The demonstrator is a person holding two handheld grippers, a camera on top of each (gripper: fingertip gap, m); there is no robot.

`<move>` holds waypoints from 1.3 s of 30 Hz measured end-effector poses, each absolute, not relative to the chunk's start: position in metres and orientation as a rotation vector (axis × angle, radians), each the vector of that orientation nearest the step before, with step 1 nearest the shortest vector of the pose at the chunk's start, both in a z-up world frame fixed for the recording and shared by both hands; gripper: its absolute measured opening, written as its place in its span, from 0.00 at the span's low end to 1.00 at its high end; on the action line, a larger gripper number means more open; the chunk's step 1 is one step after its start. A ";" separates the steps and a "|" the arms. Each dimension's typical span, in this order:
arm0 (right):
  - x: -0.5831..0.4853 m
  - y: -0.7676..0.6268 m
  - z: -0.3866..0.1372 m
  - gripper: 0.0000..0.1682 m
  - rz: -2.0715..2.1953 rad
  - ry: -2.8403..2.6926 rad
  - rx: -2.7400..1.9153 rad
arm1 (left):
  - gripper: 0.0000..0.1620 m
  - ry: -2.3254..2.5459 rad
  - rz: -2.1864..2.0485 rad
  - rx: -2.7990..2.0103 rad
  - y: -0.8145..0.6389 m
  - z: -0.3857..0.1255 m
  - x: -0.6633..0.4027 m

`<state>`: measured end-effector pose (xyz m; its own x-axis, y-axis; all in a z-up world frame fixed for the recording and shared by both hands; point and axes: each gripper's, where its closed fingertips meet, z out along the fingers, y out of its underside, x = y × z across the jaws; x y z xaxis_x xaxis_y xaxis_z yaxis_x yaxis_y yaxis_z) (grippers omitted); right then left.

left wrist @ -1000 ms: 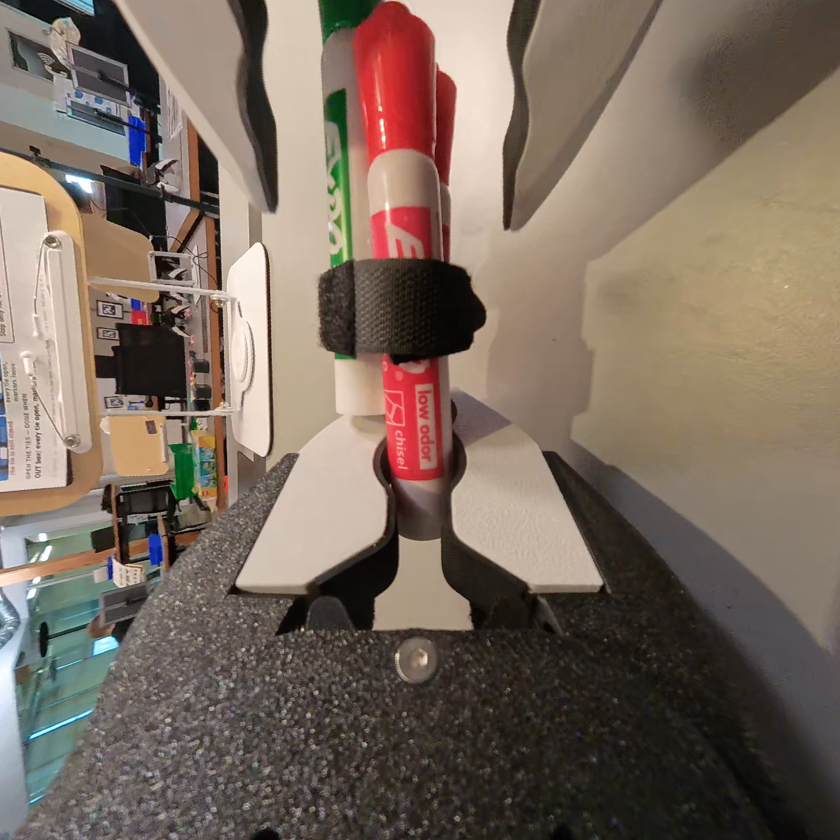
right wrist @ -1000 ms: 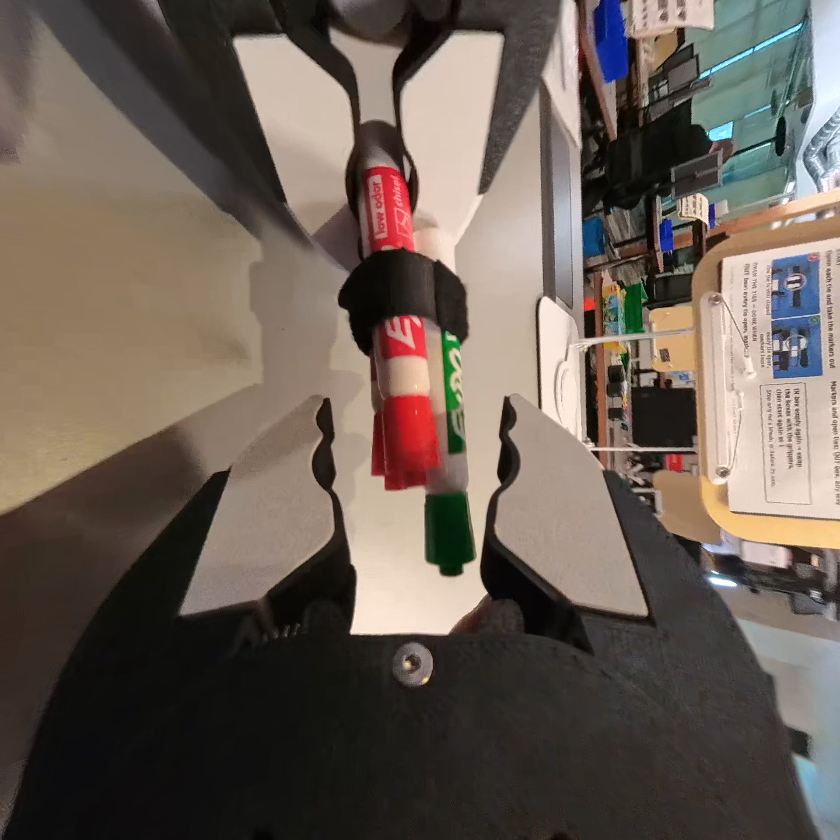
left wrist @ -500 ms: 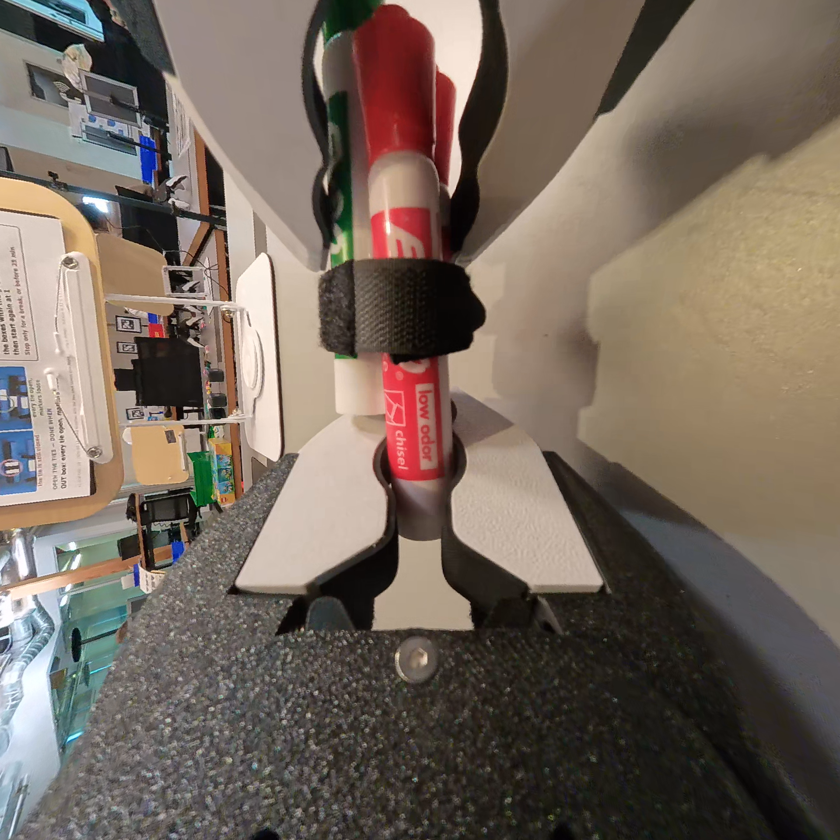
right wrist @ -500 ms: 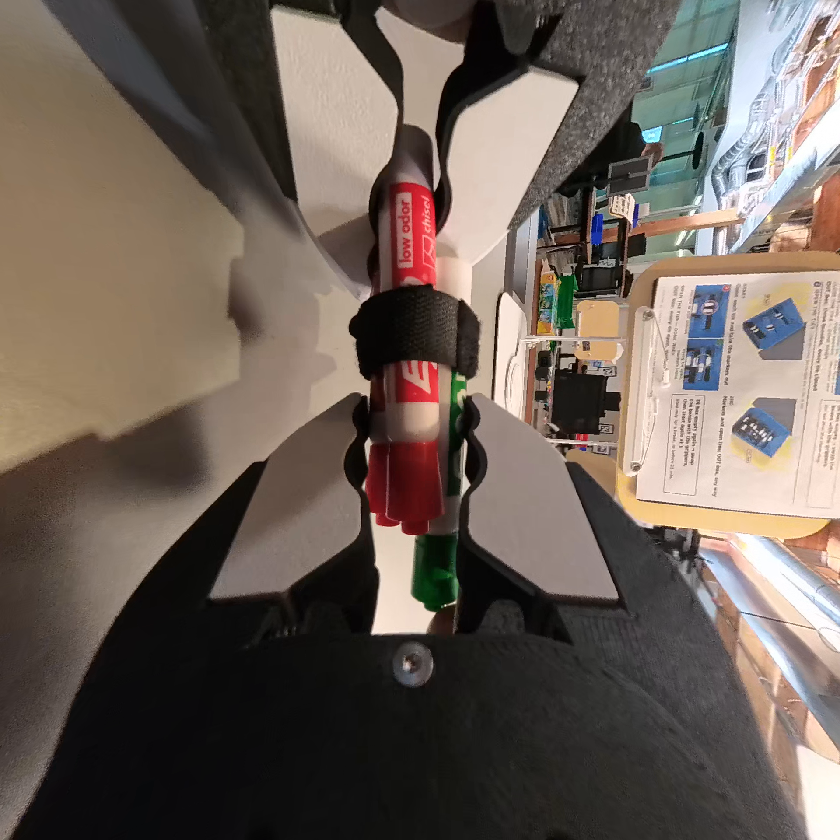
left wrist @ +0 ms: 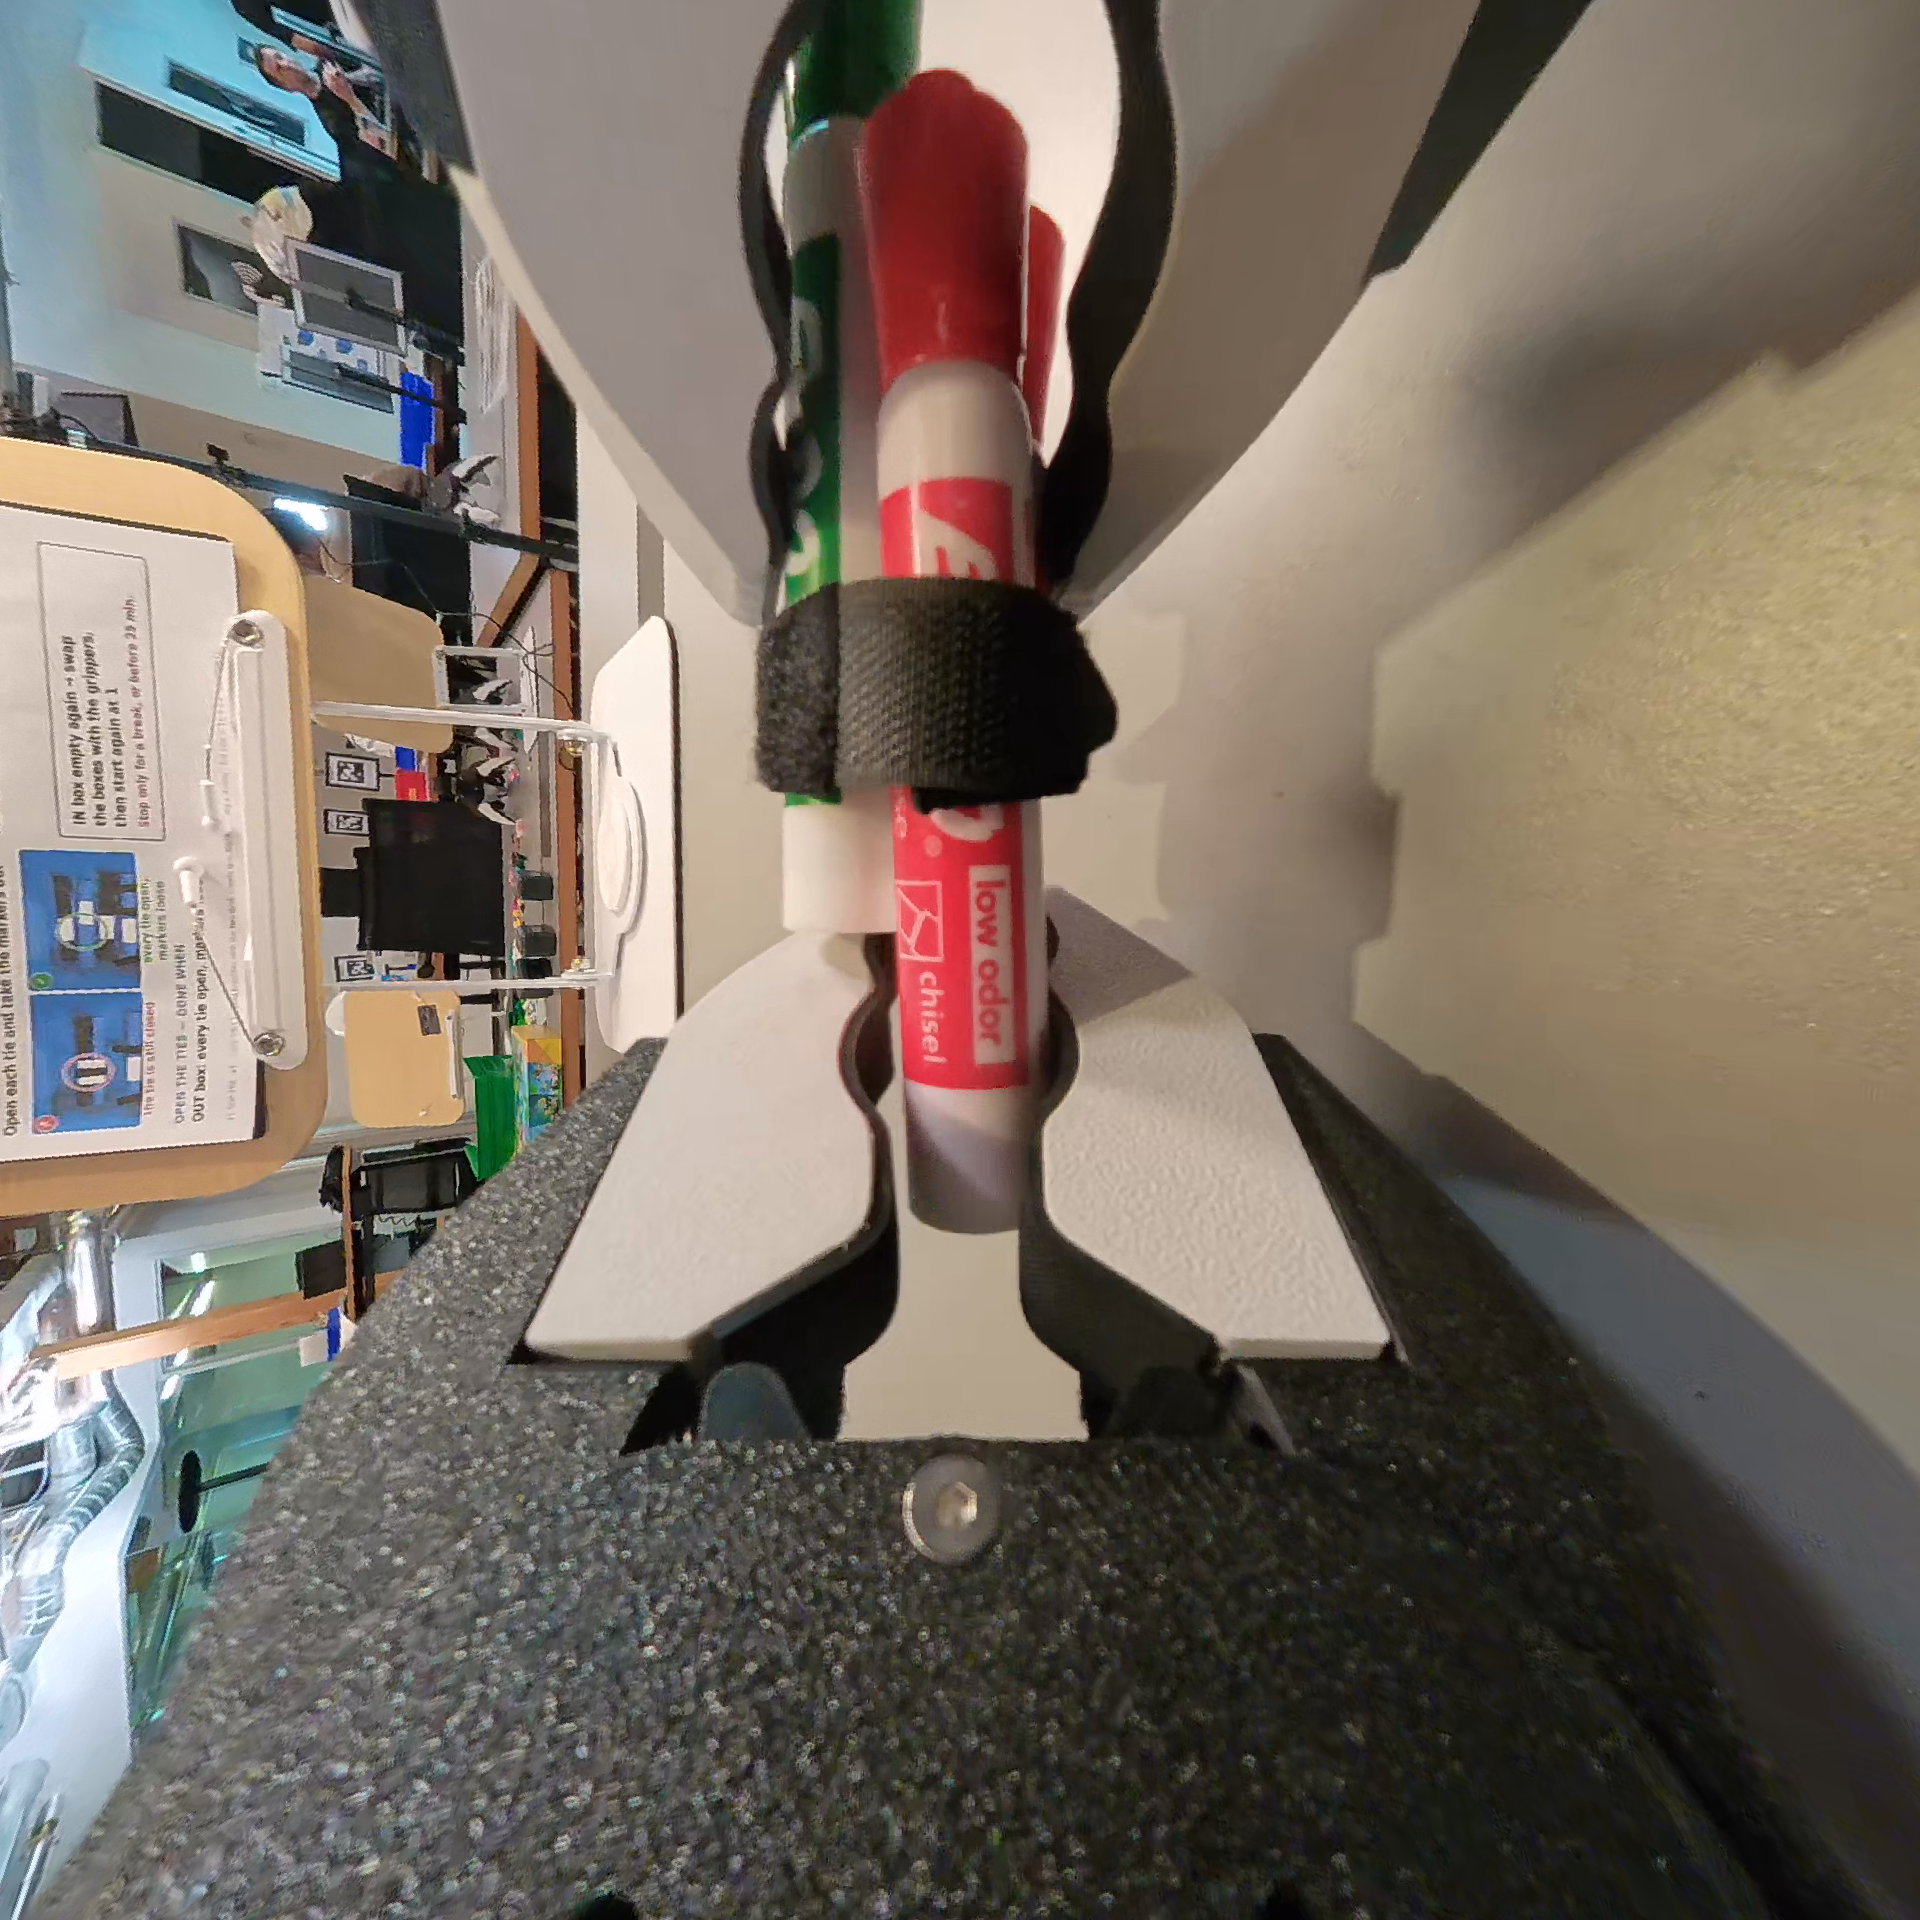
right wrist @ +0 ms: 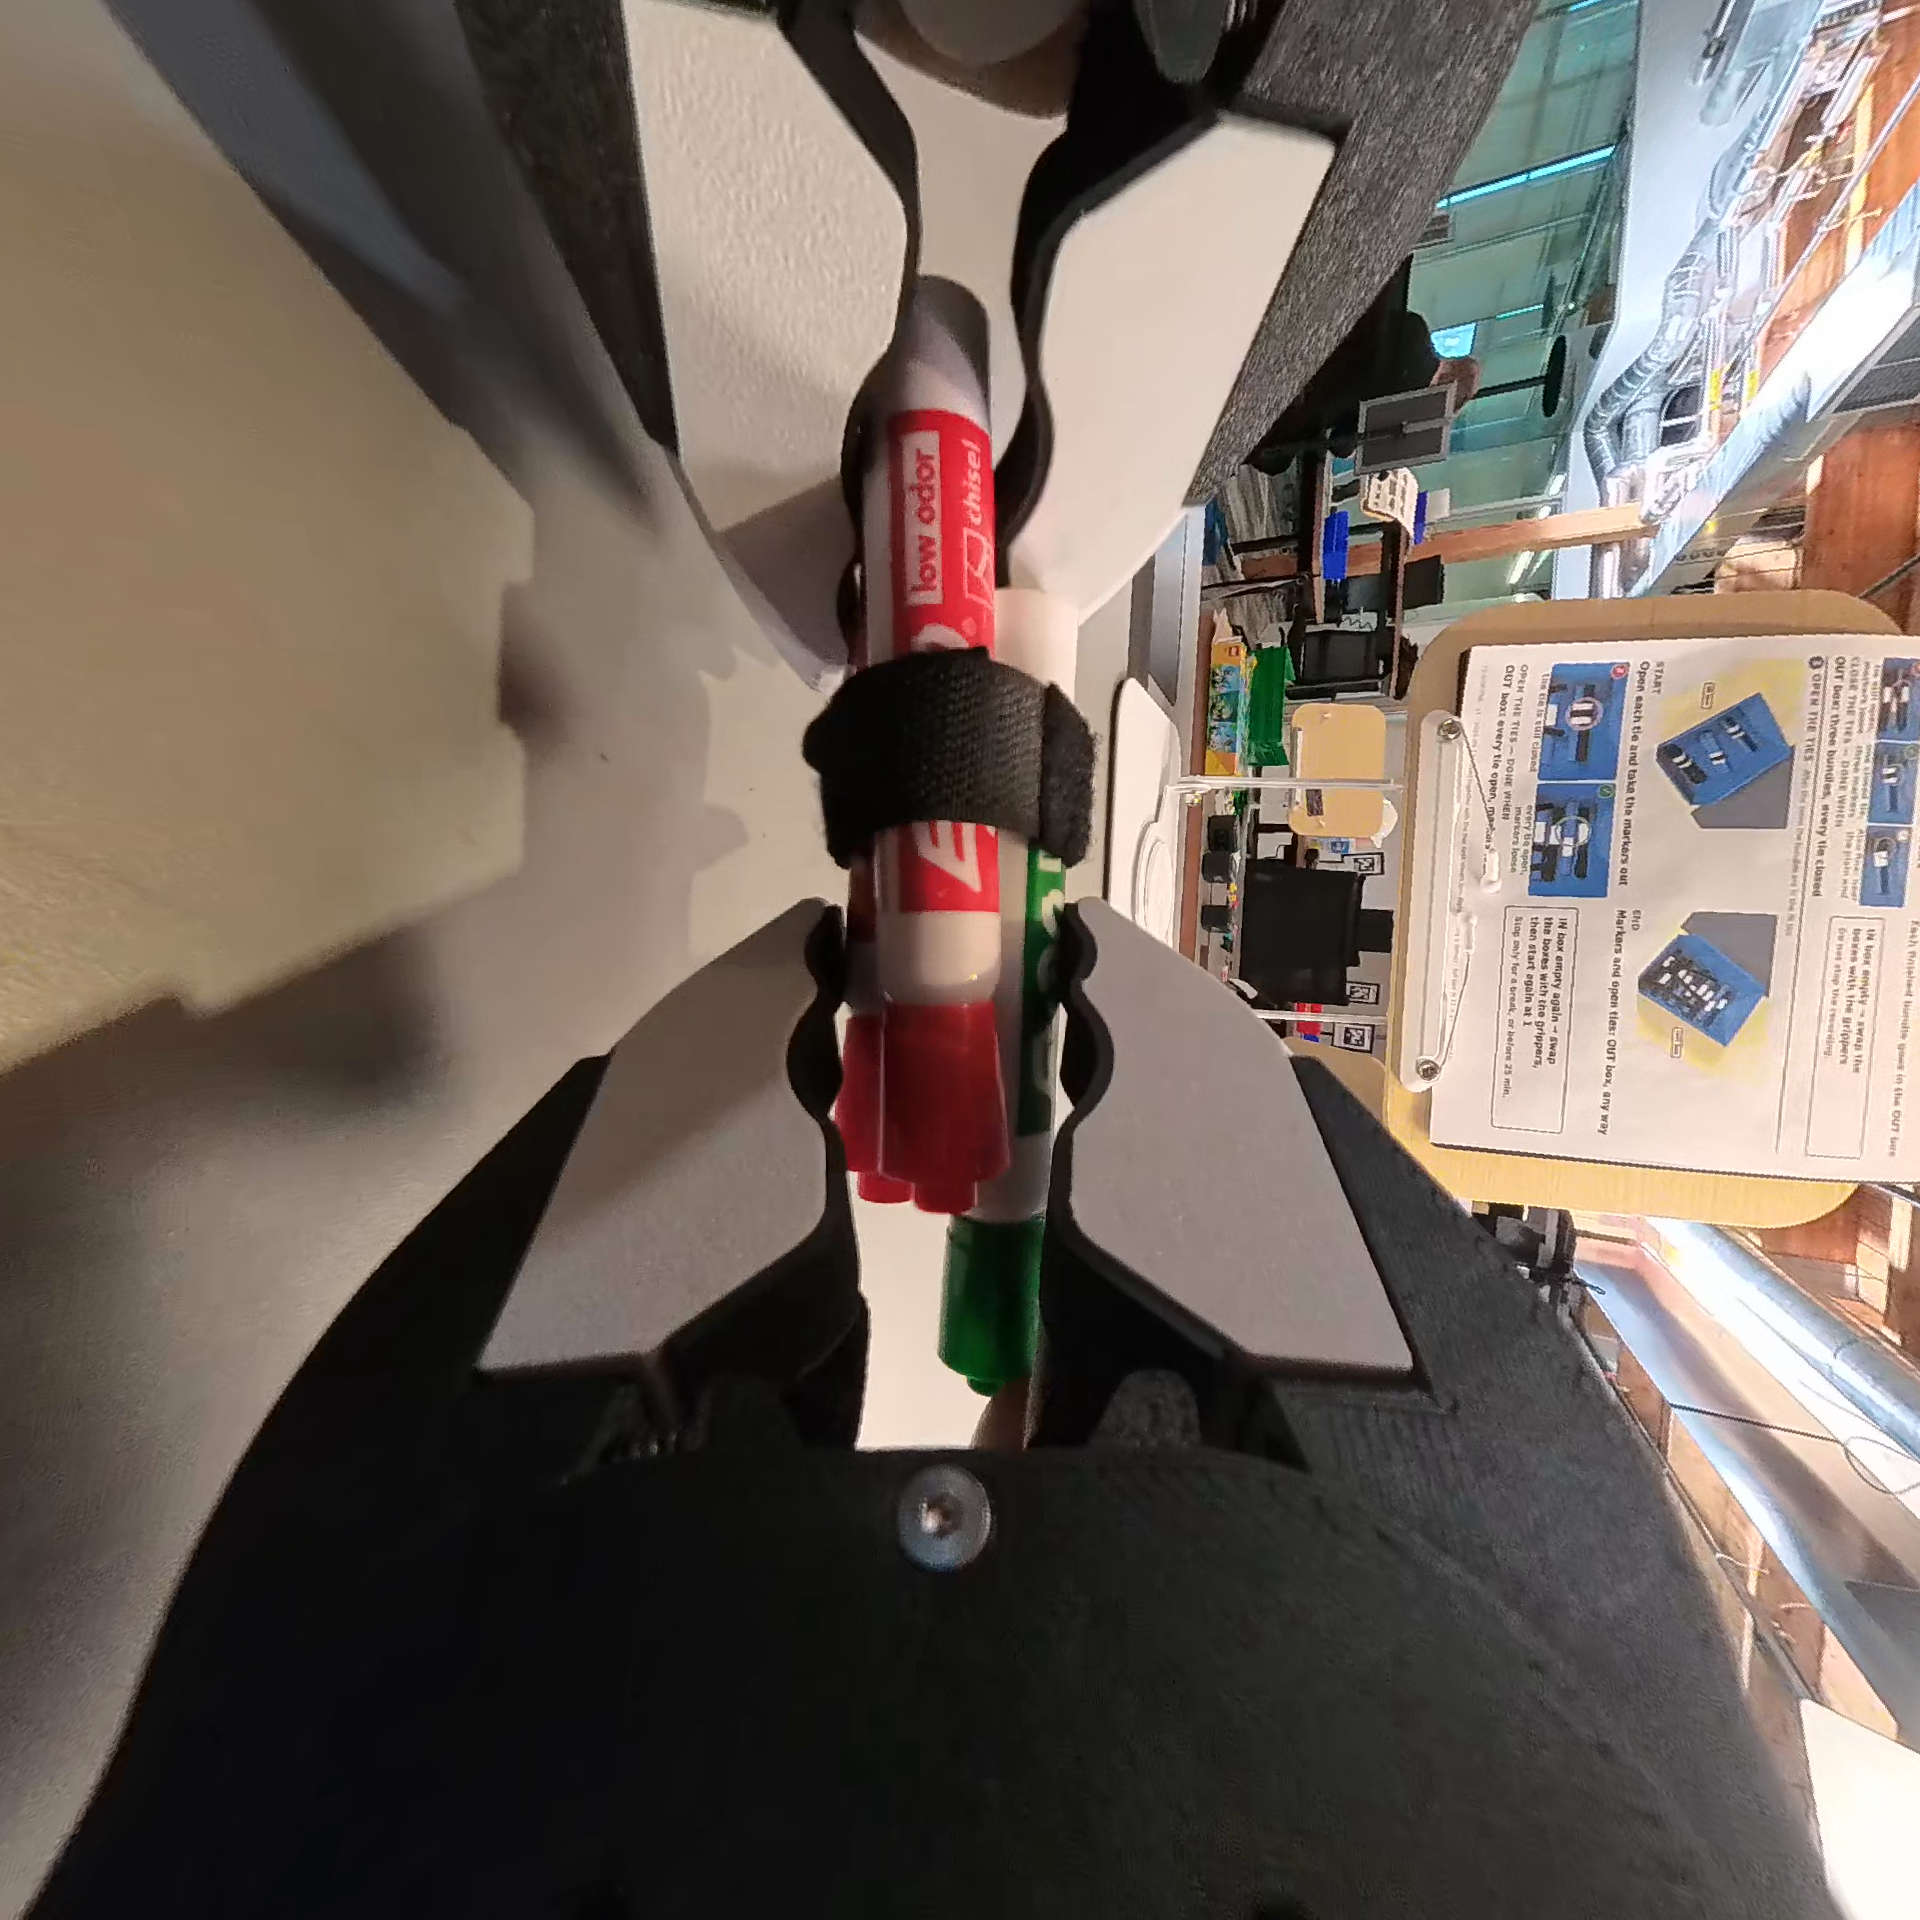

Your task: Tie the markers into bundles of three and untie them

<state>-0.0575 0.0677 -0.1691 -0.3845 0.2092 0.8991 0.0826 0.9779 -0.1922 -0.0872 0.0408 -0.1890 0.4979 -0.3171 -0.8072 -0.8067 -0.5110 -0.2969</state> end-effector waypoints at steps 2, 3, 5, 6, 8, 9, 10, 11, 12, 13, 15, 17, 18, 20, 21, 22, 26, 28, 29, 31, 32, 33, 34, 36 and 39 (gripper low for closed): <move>-0.058 0.068 -0.168 0.23 0.145 -1.962 -0.210 | 0.14 0.910 0.909 -2.051 0.041 -0.187 -0.087; -0.058 0.068 -0.168 0.23 0.149 -1.960 -0.210 | 0.14 0.906 0.905 -2.047 0.041 -0.187 -0.086; -0.058 0.068 -0.167 0.23 0.151 -1.958 -0.209 | 0.14 0.903 0.896 -2.047 0.042 -0.187 -0.086; -0.058 0.069 -0.167 0.23 0.150 -1.959 -0.210 | 0.13 0.908 0.899 -2.041 0.042 -0.187 -0.086; -0.057 0.069 -0.168 0.23 0.148 -1.961 -0.210 | 0.13 0.917 0.907 -2.034 0.042 -0.187 -0.085; -0.057 0.069 -0.168 0.23 0.148 -1.963 -0.210 | 0.13 0.918 0.904 -2.034 0.042 -0.187 -0.085; -0.057 0.069 -0.167 0.23 0.148 -1.963 -0.209 | 0.12 0.919 0.902 -2.030 0.042 -0.186 -0.084; -0.057 0.069 -0.167 0.23 0.150 -1.964 -0.208 | 0.12 0.921 0.900 -2.023 0.042 -0.186 -0.083; -0.056 0.070 -0.166 0.23 0.157 -1.965 -0.208 | 0.12 0.923 0.895 -2.015 0.042 -0.185 -0.083; -0.056 0.069 -0.165 0.23 0.168 -1.967 -0.209 | 0.13 0.926 0.885 -2.005 0.042 -0.184 -0.082; -0.054 0.069 -0.164 0.23 0.200 -1.972 -0.206 | 0.13 0.930 0.842 -1.987 0.041 -0.181 -0.078; -0.053 0.068 -0.163 0.23 0.235 -1.982 -0.203 | 0.13 0.938 0.793 -1.964 0.041 -0.180 -0.074; -0.052 0.068 -0.163 0.23 0.247 -1.987 -0.205 | 0.13 0.939 0.781 -1.956 0.041 -0.179 -0.073; -0.052 0.069 -0.163 0.23 0.249 -1.995 -0.206 | 0.13 0.948 0.786 -1.958 0.041 -0.179 -0.072; -0.052 0.069 -0.164 0.23 0.241 -1.997 -0.204 | 0.13 0.958 0.808 -1.963 0.041 -0.180 -0.073; -0.052 0.069 -0.165 0.23 0.228 -1.999 -0.201 | 0.13 0.970 0.831 -1.970 0.041 -0.182 -0.074; -0.053 0.068 -0.164 0.23 0.228 -1.984 -0.208 | 0.15 0.942 0.868 -1.981 0.043 -0.181 -0.076; -0.054 0.068 -0.157 0.18 0.252 -1.948 -0.224 | 0.19 0.909 0.891 -1.965 0.044 -0.174 -0.078; -0.054 0.068 -0.154 0.18 0.259 -1.929 -0.223 | 0.20 0.901 0.908 -1.953 0.045 -0.171 -0.078; -0.055 0.068 -0.150 0.18 0.268 -1.897 -0.215 | 0.20 0.896 0.940 -1.938 0.045 -0.165 -0.078; -0.055 0.068 -0.149 0.17 0.269 -1.884 -0.213 | 0.20 0.896 0.950 -1.931 0.045 -0.164 -0.078; -0.056 0.068 -0.148 0.17 0.267 -1.872 -0.209 | 0.20 0.894 0.956 -1.927 0.045 -0.163 -0.078; -0.056 0.068 -0.147 0.17 0.263 -1.860 -0.205 | 0.20 0.888 0.959 -1.922 0.045 -0.162 -0.079; -0.056 0.067 -0.144 0.17 0.268 -1.841 -0.200 | 0.22 0.879 0.960 -1.908 0.045 -0.158 -0.078; -0.055 0.067 -0.139 0.16 0.294 -1.821 -0.198 | 0.25 0.866 0.954 -1.881 0.046 -0.152 -0.076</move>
